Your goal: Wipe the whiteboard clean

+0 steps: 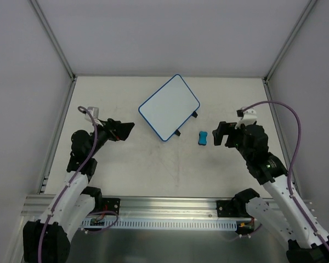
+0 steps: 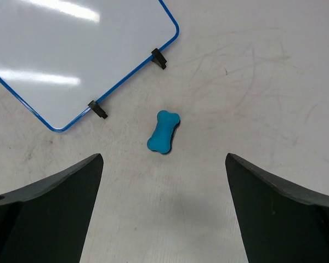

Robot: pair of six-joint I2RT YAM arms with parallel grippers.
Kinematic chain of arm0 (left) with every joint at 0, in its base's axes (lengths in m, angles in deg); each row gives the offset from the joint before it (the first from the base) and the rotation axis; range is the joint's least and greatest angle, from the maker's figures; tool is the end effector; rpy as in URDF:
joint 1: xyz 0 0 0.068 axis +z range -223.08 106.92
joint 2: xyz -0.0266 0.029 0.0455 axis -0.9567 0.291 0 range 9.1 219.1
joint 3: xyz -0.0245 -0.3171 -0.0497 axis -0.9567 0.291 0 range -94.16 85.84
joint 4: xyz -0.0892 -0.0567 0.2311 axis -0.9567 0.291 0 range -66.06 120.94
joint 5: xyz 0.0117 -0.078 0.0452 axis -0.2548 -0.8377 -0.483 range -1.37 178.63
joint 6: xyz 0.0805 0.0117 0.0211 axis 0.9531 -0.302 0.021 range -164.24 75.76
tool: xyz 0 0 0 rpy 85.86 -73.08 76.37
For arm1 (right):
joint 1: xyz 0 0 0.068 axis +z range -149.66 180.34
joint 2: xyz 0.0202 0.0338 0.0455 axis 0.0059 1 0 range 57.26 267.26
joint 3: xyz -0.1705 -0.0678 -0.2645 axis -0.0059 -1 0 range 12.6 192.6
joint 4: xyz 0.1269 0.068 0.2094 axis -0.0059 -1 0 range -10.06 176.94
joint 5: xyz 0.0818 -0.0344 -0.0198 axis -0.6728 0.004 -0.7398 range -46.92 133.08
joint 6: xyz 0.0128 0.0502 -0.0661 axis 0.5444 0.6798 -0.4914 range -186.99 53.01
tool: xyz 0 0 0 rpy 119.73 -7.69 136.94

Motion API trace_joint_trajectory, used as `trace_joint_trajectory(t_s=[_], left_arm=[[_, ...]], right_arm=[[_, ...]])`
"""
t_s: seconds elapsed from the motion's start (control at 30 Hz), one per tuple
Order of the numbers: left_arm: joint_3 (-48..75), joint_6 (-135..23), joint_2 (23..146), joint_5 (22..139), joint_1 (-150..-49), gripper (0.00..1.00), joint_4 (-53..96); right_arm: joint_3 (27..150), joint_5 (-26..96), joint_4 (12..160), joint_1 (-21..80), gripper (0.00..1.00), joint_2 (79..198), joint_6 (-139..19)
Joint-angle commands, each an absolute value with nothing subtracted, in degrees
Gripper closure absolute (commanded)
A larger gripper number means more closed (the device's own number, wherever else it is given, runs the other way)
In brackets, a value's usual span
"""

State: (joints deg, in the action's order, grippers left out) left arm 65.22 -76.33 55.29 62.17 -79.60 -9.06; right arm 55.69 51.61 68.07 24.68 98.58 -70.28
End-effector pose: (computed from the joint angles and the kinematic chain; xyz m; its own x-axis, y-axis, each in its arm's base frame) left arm 0.1760 -0.0531 0.3103 -0.1783 -0.4585 -0.8706 0.5261 0.7033 -0.4781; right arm 0.1497 0.0557 0.3453 -0.2515 -0.1760 -0.9517 -0.2933 0.9509 -0.0984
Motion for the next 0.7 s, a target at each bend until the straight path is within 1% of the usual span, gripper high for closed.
trace_joint_trajectory(t_s=[0.0,0.03,0.23,0.37,0.5,0.67], left_arm=[[64.66,-72.01,46.65,71.82,-79.41,0.01,11.44],[65.79,-72.53,42.45,72.1,-79.41,0.01,12.67],[70.55,-73.07,28.38,71.83,-79.41,0.01,20.5],[72.48,-72.71,21.87,72.37,-79.41,0.01,23.67],[72.93,-72.63,17.63,72.72,-79.5,0.01,26.04],[72.22,-72.54,17.09,73.16,-79.58,0.01,27.01]], right_arm=[[52.6,52.56,65.06,24.51,0.01,90.96,-71.92],[51.03,52.92,64.1,24.42,0.01,89.27,-72.0],[47.5,55.12,60.58,24.42,0.01,79.17,-70.16],[44.86,55.65,60.22,24.42,0.01,74.68,-69.1],[43.89,56.26,60.05,24.51,0.01,72.55,-68.75],[44.15,56.88,59.61,24.6,0.01,73.52,-68.75]])
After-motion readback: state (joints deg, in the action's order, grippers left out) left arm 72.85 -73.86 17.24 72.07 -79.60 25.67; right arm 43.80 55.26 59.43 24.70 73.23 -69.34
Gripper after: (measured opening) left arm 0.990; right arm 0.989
